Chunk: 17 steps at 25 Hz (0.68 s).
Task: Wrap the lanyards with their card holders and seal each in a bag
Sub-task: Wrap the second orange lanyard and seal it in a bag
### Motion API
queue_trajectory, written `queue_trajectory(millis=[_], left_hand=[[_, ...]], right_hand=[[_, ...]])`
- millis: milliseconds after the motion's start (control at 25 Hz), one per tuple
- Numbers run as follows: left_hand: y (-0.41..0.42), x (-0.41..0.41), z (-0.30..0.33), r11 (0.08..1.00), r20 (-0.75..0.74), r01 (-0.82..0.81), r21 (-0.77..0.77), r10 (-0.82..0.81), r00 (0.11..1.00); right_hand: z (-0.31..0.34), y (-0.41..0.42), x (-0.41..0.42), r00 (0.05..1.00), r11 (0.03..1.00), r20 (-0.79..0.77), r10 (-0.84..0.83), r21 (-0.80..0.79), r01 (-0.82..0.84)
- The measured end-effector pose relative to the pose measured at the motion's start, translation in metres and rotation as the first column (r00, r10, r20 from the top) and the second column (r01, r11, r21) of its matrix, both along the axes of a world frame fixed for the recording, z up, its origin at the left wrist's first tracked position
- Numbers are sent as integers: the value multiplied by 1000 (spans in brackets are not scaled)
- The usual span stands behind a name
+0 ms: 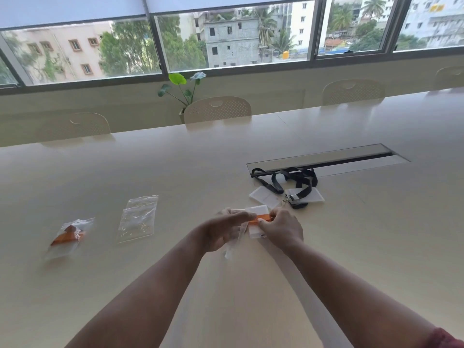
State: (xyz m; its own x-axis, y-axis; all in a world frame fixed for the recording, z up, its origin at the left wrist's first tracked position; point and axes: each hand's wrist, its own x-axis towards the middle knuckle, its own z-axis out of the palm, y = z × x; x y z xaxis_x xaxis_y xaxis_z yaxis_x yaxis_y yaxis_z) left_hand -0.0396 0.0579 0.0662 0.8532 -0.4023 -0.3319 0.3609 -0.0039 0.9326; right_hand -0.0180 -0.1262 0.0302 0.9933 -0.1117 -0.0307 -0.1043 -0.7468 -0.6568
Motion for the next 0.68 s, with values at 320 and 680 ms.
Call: queue_trajectory(millis=[320,680], left_hand=[[3,-5,-3,962,-71,-33,-271,14,997],[6,-17,-17,915,-50,-102,-390,90,995]], right_hand=[[-7,9,5,998,996,-56,10,94,-4],[-6,28,-7,1000,989,-27,-5,149,9]])
